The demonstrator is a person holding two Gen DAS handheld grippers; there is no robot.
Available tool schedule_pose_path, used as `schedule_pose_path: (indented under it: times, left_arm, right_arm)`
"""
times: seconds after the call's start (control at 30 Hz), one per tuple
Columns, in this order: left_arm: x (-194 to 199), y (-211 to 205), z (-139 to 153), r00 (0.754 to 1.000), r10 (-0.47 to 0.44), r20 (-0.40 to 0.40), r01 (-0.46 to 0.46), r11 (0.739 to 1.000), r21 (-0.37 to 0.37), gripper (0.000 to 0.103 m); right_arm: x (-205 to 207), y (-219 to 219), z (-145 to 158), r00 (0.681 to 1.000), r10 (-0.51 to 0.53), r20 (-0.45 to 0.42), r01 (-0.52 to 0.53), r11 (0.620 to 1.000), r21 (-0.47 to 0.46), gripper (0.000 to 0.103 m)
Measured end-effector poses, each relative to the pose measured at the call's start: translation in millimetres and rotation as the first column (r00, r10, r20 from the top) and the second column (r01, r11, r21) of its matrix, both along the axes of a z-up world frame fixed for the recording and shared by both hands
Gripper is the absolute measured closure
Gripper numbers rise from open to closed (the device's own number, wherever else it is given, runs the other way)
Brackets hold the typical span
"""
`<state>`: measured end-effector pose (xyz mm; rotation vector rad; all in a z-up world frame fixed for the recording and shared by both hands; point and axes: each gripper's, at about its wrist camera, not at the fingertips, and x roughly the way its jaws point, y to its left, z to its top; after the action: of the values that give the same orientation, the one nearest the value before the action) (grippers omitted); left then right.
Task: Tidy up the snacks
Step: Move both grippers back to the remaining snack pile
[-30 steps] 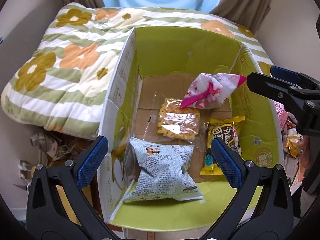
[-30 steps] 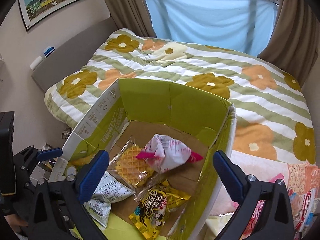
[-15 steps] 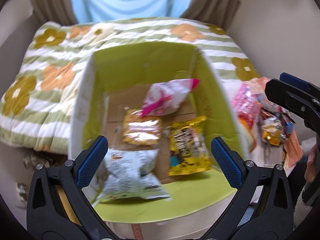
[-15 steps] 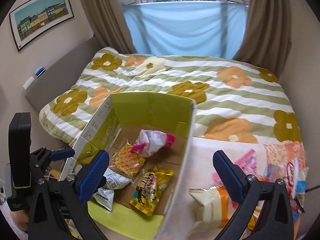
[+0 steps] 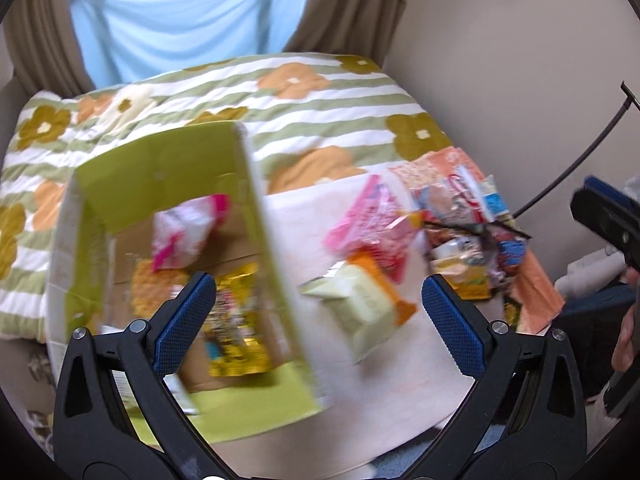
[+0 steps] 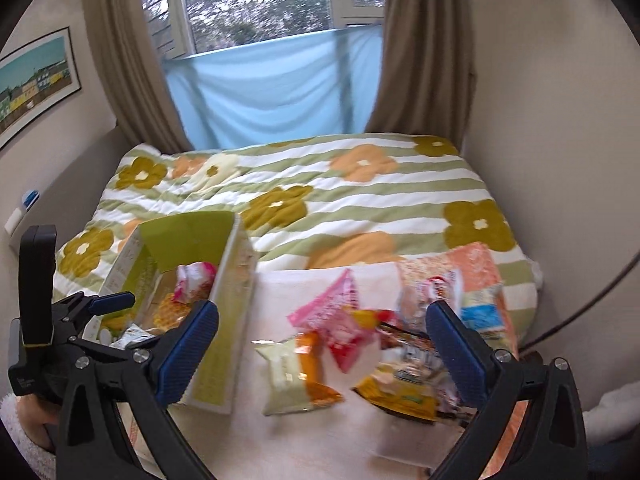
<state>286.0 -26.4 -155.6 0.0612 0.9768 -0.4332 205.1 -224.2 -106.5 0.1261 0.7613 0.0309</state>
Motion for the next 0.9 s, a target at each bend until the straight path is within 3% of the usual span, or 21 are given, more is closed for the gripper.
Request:
schedule_pose_path:
  times: [0.1,0.37,0.5,0.57,0.73,0.9]
  left_arm:
    - [-7,-39,-4,1.0,-0.024,-0.011,0.024,0.999,-0.022,0.001]
    - [-23,-137,-36,0.994,-0.061,-0.092,0.063,0.998,0.019,0.001]
    - [-27,-172,-57,0.99,-0.065,-0.128,0.073,0.996,0.056,0.001]
    - [-26,-184,-67,0.988,-0.071,-0.135,0.082,0.994,0.074,0.001]
    - [-11,-210,-94,0.984,-0.085,-0.159,0.105,0.987,0.118,0.001]
    - [3,-226,-120,0.97,-0.13,-0.205,0.158,0.979,0.128,0.001]
  right_arm:
    - [-15,-32,-3,0.999,-0.047,-0.01,0.047,0.999,0.005,0.0]
    - [-44,-117,-36,0.983,-0.157,-0.096,0.16,0.987,0.031,0.0]
    - [-53,-154,-63,0.968,-0.202,-0.151,0.226,0.96,0.167,0.0]
    - [-52,-164,-78,0.964,-0.199,-0.178,0.236,0.946,0.22,0.0]
    - [-44,-167,-114,0.956,-0.191,-0.221,0.245,0.936,0.252,0.0]
    - [-43,-178,-144,0.93,-0.274,-0.244,0.34,0.893,0.295,0.0]
